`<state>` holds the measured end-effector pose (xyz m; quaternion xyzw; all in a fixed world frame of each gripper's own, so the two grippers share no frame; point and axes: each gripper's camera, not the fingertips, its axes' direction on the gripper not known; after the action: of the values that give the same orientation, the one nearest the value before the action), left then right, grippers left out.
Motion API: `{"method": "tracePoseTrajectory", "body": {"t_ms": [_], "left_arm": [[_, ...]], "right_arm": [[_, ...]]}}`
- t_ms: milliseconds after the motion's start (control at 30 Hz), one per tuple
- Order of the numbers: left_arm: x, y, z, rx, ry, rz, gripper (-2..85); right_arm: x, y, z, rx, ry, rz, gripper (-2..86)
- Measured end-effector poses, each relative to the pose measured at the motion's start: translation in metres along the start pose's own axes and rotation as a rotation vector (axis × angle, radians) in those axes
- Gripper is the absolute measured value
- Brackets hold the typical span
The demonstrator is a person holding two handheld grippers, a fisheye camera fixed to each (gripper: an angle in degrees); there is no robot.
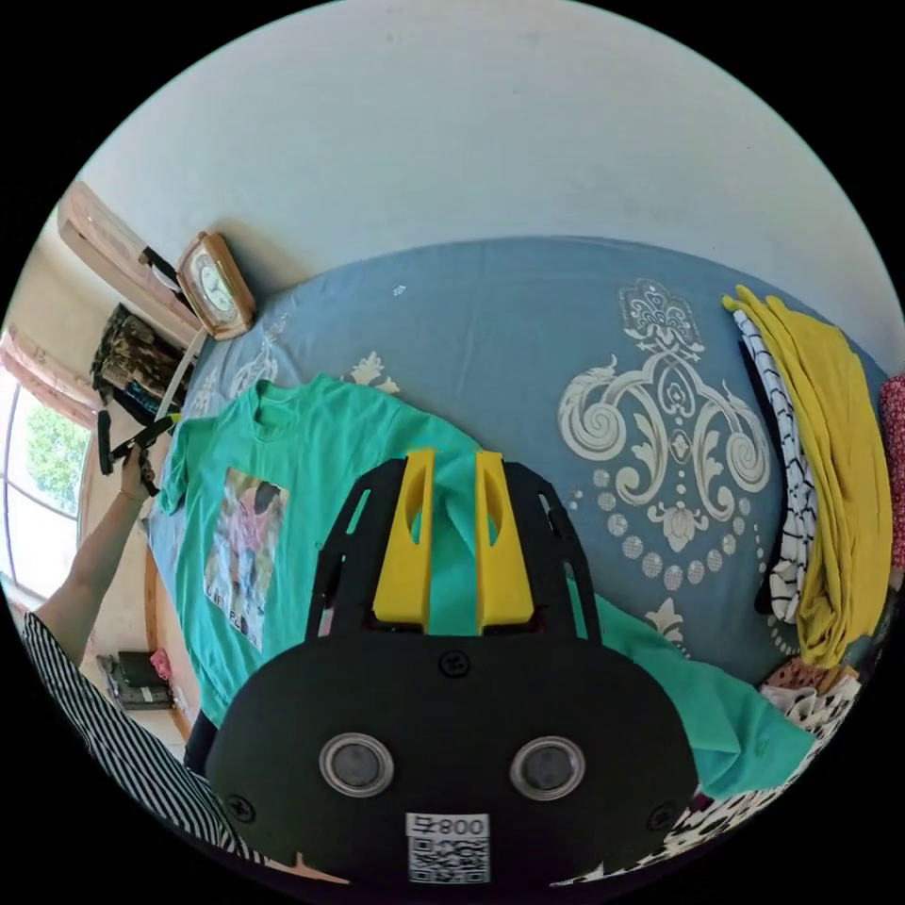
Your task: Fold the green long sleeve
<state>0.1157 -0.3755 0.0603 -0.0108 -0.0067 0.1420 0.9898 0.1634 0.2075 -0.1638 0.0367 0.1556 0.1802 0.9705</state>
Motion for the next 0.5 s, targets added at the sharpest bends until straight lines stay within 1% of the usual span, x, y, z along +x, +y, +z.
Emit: {"method": "tracePoseTrajectory", "body": {"t_ms": [67,133,200,233,267,300,367,433,467,500], "left_arm": [[0.015,-0.009,0.016,-0.022,0.028,0.046,7.8],[0.03,-0.016,0.034,-0.053,0.015,0.101,7.7],[0.045,-0.023,0.063,-0.123,-0.042,0.169,6.9],[0.047,-0.024,0.07,-0.142,-0.067,0.179,6.5],[0.047,-0.025,0.085,-0.187,-0.118,0.183,5.4],[0.044,-0.026,0.098,-0.221,-0.166,0.164,3.9],[0.036,-0.028,0.108,-0.224,-0.206,0.136,1.9],[0.026,-0.033,0.113,-0.213,-0.188,0.087,1.1],[0.02,-0.036,0.115,-0.204,-0.194,0.061,0.8],[0.016,-0.038,0.118,-0.204,-0.241,0.038,0.6]], "right_arm": [[-0.012,-0.017,0.012,-0.039,0.014,-0.035,8.7],[-0.024,-0.037,0.031,-0.096,0.091,-0.065,8.7],[-0.029,-0.047,0.046,-0.16,0.142,-0.077,8.0],[-0.032,-0.051,0.053,-0.181,0.195,-0.087,6.2],[-0.035,-0.052,0.052,-0.166,0.213,-0.103,5.3],[-0.037,-0.056,0.052,-0.174,0.232,-0.116,3.2],[-0.039,-0.064,0.05,-0.192,0.246,-0.118,1.5],[-0.037,-0.076,0.042,-0.169,0.292,-0.1,0.6],[-0.035,-0.079,0.04,-0.163,0.281,-0.088,0.6],[-0.033,-0.084,0.037,-0.153,0.249,-0.065,0.4]]}}
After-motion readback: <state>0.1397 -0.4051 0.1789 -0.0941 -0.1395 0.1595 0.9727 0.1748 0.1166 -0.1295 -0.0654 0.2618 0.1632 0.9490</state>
